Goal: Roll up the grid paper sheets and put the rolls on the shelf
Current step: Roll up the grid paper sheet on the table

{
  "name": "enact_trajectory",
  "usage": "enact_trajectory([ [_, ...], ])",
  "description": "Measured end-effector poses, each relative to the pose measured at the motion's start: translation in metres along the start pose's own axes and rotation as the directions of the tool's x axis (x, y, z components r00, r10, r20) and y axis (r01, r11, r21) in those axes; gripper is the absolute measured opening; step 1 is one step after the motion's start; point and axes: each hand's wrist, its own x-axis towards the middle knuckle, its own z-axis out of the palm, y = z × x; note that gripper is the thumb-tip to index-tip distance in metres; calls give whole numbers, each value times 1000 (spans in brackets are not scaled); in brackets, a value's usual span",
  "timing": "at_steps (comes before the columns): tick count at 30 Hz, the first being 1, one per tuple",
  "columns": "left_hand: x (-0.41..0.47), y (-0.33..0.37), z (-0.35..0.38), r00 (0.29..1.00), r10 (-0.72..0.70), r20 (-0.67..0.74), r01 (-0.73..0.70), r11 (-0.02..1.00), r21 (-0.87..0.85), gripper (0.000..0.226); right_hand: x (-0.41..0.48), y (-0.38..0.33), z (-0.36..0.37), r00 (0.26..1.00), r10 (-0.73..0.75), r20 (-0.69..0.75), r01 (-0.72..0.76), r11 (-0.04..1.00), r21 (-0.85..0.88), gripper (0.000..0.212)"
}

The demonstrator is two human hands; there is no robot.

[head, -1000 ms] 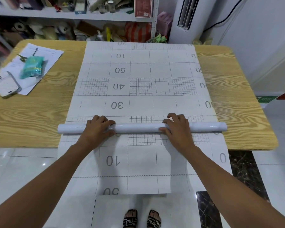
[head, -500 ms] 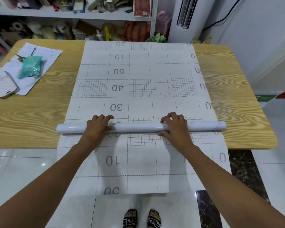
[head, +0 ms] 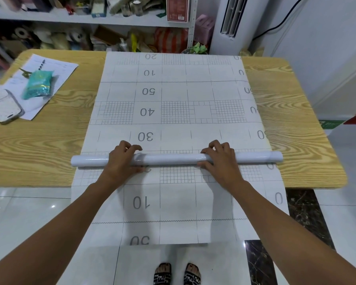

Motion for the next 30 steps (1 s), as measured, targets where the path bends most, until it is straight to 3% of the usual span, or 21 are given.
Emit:
enact_trajectory([
  [8,3,0,3,994,-89,-65,89,996,-5,55,1,-3,0,1000,-7,27,8,999,-45,31],
  [13,-2,-6,4,992,28,-120,-15,994,110,38,-1,-6,-1,999,-18,48,19,1000,-25,36],
  [17,-6,-7,5,987,43,-154,-21,989,145,31,-3,-9,-2,999,-37,38,36,999,16,54],
  [20,-6,-6,4,987,39,-158,-20,992,122,27,0,-8,-1,999,-46,6,46,999,14,50],
  [27,-3,-6,5,991,54,-121,-38,991,127,26,0,-3,1,999,-37,1,37,999,23,40],
  [30,-3,-8,6,998,29,-58,-22,994,108,44,0,-1,0,999,-40,14,39,999,28,33],
])
